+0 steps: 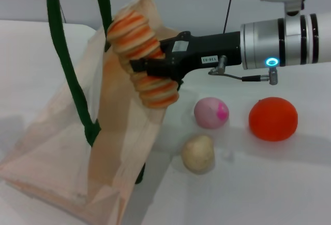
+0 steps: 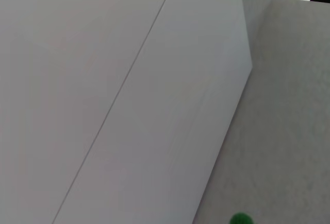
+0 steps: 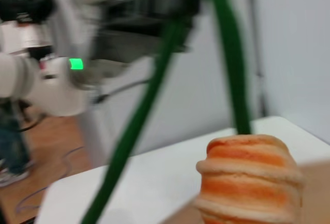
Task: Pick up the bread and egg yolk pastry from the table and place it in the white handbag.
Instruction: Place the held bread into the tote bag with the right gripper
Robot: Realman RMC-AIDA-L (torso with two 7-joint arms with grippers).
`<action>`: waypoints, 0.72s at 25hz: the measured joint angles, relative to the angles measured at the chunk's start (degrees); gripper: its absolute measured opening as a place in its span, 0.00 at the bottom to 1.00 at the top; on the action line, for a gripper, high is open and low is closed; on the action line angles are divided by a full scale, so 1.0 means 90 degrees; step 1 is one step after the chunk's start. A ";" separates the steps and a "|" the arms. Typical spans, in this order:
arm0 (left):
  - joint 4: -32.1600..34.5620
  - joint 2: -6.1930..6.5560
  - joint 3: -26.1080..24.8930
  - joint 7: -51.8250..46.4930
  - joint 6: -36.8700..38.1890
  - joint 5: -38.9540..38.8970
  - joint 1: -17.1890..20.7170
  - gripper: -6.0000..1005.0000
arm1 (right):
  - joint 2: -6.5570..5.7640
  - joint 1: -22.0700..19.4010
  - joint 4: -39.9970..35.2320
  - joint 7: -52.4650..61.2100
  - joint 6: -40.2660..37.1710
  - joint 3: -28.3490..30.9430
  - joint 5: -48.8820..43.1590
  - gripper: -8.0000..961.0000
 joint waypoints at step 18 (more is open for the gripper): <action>0.0010 0.0081 -0.0010 0.0009 0.0082 -0.0249 -0.0130 0.12 | 0.0054 0.0365 0.0508 0.0768 0.0739 -0.0778 -0.0174 0.31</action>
